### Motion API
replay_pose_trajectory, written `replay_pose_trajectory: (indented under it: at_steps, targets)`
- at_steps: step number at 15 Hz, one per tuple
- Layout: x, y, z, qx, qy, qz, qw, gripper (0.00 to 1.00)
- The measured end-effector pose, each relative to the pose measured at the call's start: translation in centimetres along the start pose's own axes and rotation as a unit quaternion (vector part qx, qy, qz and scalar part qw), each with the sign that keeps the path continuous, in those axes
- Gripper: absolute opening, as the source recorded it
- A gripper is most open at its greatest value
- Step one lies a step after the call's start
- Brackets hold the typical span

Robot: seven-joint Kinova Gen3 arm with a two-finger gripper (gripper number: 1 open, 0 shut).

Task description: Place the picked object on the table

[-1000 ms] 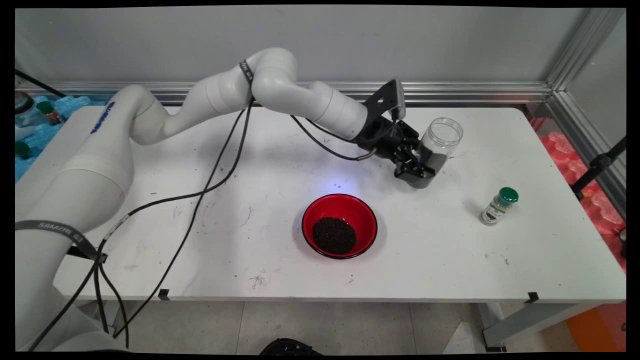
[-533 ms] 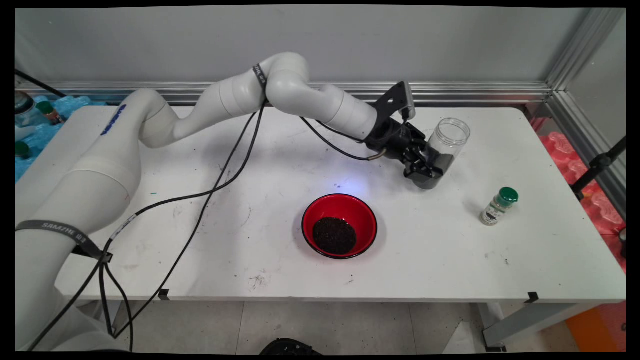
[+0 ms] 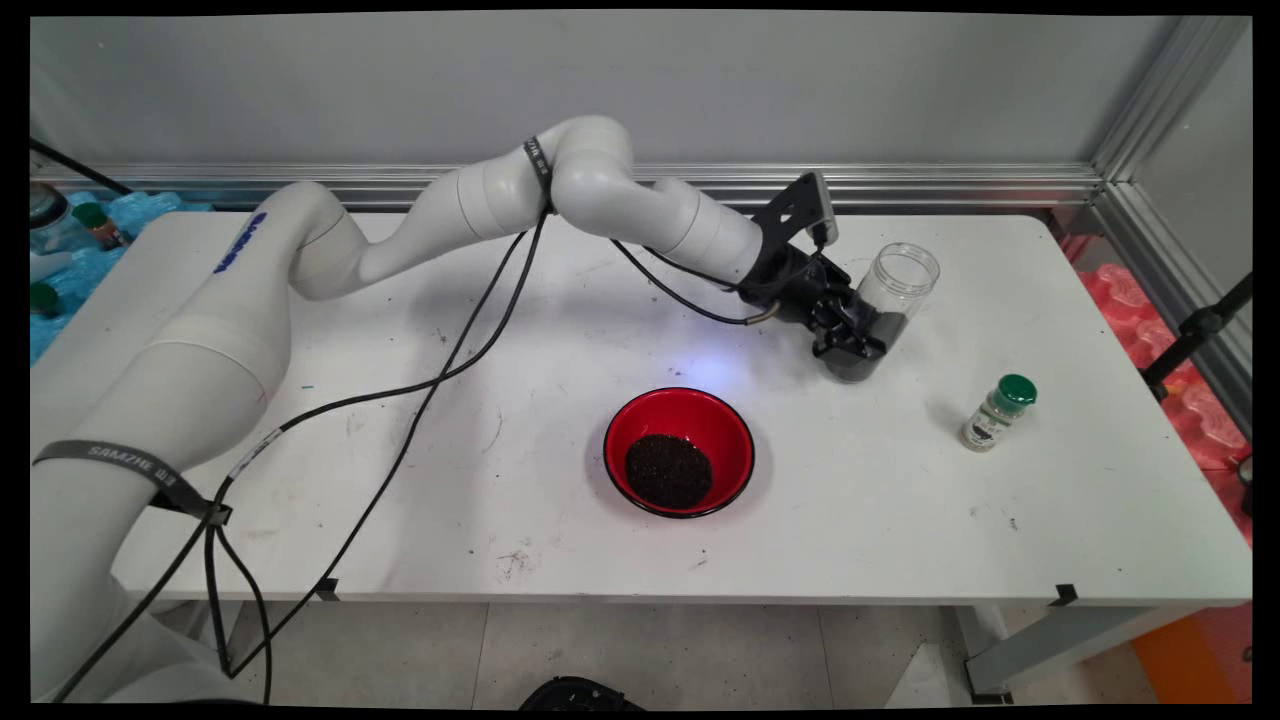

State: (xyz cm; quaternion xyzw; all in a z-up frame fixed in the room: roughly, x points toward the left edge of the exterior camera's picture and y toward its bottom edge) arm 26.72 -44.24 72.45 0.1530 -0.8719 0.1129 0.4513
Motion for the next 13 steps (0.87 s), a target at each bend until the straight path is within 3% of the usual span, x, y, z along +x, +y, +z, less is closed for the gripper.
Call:
replay_pose_trajectory:
  at_steps: [8, 9, 13]
  targets:
    - [-0.8, -0.4, 0.6, -0.002, -0.012, -0.003, 0.9999, 0.00]
    - [-0.9, -0.5, 0.6, -0.003, -0.014, -0.002, 0.9999, 1.00]
    - [-1.3, -0.5, 0.3, -0.004, -0.019, 0.001, 0.9998, 1.00]
